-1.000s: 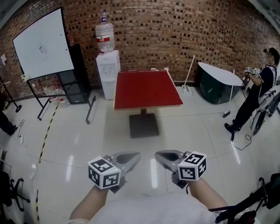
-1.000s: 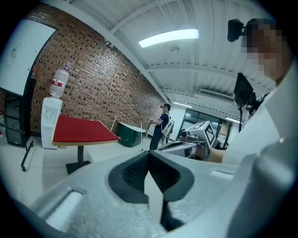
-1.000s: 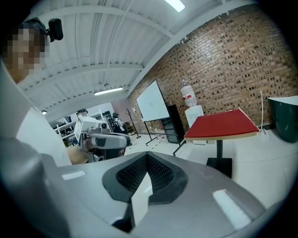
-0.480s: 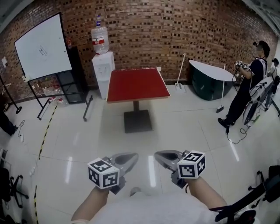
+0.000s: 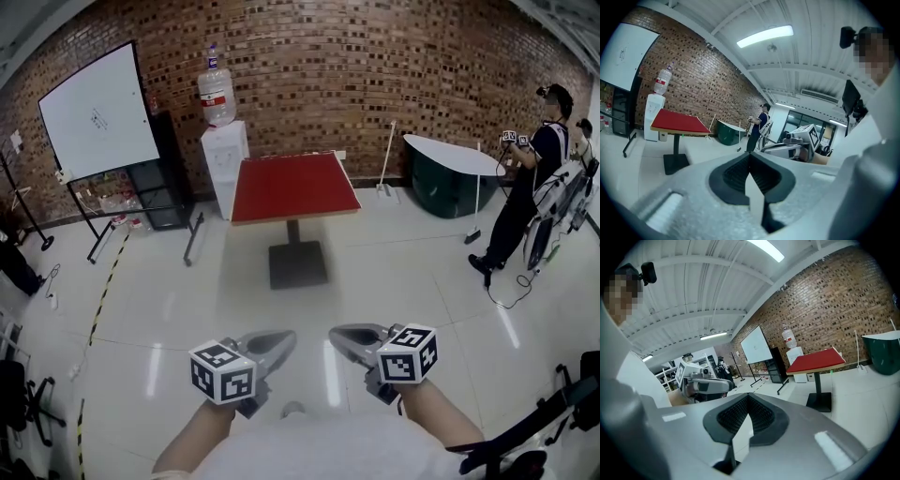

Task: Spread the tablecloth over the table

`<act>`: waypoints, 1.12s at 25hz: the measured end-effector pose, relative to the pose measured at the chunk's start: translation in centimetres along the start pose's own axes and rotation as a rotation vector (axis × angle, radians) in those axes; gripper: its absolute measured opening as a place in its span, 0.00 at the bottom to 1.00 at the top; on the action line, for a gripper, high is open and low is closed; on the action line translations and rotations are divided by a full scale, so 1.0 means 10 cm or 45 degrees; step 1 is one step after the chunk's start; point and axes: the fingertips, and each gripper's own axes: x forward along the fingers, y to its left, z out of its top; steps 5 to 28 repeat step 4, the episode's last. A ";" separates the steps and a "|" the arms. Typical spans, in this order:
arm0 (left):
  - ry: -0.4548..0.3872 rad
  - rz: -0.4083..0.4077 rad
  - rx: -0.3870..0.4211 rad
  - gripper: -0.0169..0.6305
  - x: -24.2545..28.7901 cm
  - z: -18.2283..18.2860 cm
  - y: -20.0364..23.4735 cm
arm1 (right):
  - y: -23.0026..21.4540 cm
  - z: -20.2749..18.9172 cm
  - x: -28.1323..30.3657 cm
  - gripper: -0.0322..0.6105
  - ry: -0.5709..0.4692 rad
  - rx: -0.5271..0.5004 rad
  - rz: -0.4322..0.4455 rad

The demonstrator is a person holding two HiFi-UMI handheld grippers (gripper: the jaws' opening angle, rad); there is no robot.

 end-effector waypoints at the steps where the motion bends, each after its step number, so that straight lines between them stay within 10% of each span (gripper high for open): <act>1: 0.004 -0.001 0.000 0.03 0.00 -0.01 -0.01 | 0.00 0.00 -0.01 0.05 -0.002 0.003 0.000; 28: 0.011 0.003 0.000 0.03 -0.01 -0.02 -0.01 | 0.00 0.02 -0.02 0.05 -0.008 0.007 0.003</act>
